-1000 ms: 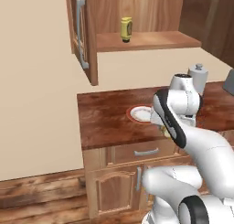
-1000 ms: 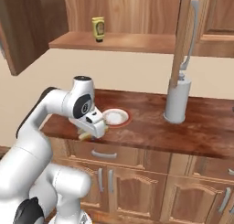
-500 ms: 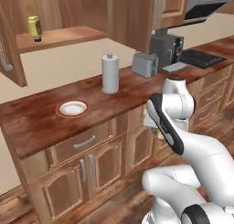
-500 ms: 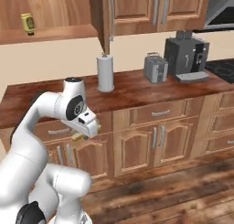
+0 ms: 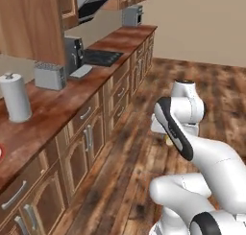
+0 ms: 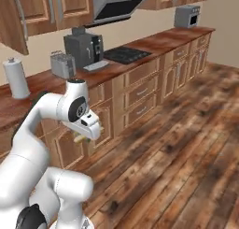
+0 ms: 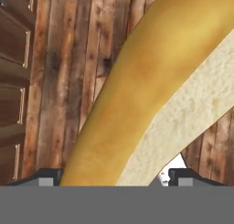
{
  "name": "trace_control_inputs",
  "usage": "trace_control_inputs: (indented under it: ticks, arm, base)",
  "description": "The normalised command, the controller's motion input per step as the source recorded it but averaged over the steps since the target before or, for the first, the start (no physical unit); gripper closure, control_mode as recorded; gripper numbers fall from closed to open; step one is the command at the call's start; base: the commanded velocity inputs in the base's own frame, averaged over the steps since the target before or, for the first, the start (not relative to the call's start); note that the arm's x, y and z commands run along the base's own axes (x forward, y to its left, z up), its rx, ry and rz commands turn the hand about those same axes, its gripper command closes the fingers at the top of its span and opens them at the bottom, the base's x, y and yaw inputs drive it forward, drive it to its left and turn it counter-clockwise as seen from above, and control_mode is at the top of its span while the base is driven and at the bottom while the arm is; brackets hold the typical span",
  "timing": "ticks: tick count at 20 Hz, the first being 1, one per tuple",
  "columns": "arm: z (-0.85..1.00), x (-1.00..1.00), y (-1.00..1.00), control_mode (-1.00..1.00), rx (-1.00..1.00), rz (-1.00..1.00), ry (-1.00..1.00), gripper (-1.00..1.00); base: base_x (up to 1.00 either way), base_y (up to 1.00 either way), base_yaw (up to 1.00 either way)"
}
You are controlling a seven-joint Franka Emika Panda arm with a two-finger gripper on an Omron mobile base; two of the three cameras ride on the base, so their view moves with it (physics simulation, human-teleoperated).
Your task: Move the hot dog bun to the plate on the dining table and place the condiment next to that plate. Then navigate to the fridge and take the sausage and place it on the plate as well.
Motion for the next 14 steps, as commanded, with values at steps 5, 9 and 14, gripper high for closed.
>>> trace_control_inputs:
  ticks: [5,9,14]
  arm:
    - [0.00,0.00,0.00,1.00,0.00,0.00,0.00,1.00]
    - [0.00,0.00,0.00,1.00,0.00,0.00,0.00,1.00]
    - [0.00,0.00,0.00,1.00,0.00,0.00,0.00,1.00]
  base:
    - [-0.50,0.00,-0.82]
    - [-0.56,-0.04,-0.78]
    - [-0.61,-0.34,-0.67]
